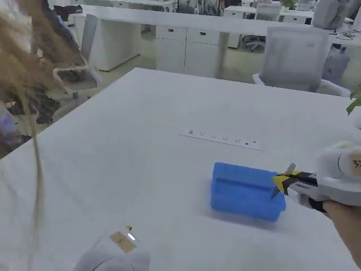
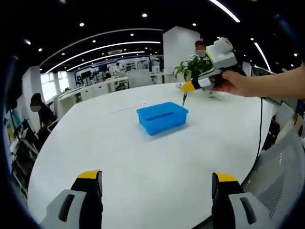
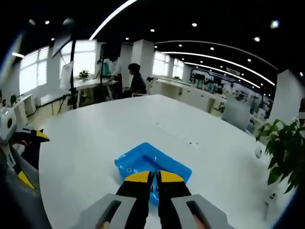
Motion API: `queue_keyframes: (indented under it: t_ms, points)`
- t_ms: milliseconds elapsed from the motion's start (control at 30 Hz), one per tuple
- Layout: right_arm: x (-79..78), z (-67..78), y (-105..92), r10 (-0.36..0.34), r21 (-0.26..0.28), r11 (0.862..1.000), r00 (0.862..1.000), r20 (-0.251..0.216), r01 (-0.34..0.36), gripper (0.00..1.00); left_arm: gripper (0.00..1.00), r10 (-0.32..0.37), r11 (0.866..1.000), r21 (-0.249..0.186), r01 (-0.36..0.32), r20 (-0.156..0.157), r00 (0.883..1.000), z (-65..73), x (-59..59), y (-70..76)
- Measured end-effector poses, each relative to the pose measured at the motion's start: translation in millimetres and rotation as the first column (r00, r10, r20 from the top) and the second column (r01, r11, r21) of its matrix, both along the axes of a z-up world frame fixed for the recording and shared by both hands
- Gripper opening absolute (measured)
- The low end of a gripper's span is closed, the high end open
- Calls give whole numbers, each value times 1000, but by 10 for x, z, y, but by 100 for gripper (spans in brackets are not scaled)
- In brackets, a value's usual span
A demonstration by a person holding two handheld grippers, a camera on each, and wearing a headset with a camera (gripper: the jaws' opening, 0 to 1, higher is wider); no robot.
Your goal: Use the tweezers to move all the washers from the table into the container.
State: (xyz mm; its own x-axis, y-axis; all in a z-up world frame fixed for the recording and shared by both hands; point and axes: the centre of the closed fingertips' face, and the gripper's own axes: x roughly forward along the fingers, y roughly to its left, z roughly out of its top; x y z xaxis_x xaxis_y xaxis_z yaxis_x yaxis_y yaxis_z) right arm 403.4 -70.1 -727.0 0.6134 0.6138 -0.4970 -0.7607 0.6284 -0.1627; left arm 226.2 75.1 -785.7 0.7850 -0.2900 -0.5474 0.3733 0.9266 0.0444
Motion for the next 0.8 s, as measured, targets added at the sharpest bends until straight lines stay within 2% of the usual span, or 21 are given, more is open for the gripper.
queue_keyframes:
  t_ms: [100, 233, 367, 400, 500, 533, 567, 600, 633, 733, 767, 800]
  points:
    - [-158, 42, -21, 81, -88, 993, 995, 50, -77, 1, 98, 1, 1000, 2, -1, 2, 1000, 7, -2, 1]
    - [-375, -30, 23, 158, -119, 981, 987, 7, -156, 1, 97, 2, 1000, 7, -2, 4, 1000, 13, -10, -7]
    - [-635, -212, 24, 228, -158, 958, 970, -81, -239, 1, 97, 11, 1000, 9, -11, 3, 1000, 15, -16, 10]
    - [-728, -301, 15, 255, -179, 945, 959, -122, -274, 1, 97, 15, 1000, 10, -15, 3, 1000, 17, -18, 17]
    - [-867, -472, -47, 289, -257, 911, 944, -157, -322, 1, 96, 24, 1000, 11, -24, 3, 1000, 20, -21, 37]
    - [-929, -540, -68, 290, -264, 905, 938, -187, -333, 1, 96, 26, 1000, 12, -26, 2, 1000, 19, -23, 43]
    - [-974, -581, -69, 292, -262, 904, 936, -199, -338, 2, 96, 29, 999, 13, -29, -3, 1000, 10, -27, 50]
    - [-1061, -672, -92, 300, -266, 893, 921, -249, -362, 2, 96, 30, 999, 14, -30, -7, 1000, 1, -31, 53]
    - [-1115, -733, -111, 298, -271, 888, 913, -278, -372, 2, 96, 29, 999, 16, -29, -12, 1000, -7, -36, 53]
    - [-1240, -884, -171, 304, -326, 855, 899, -317, -404, 2, 96, 17, 999, 32, -17, -16, 1000, -33, -50, 45]
    - [-1252, -906, -157, 302, -327, 857, 902, -308, -398, 2, 96, 15, 999, 37, -15, -12, 1000, -27, -55, 43]
    - [-1279, -938, -145, 306, -324, 856, 900, -310, -403, 2, 96, 14, 999, 41, -14, -3, 1000, -12, -62, 41]
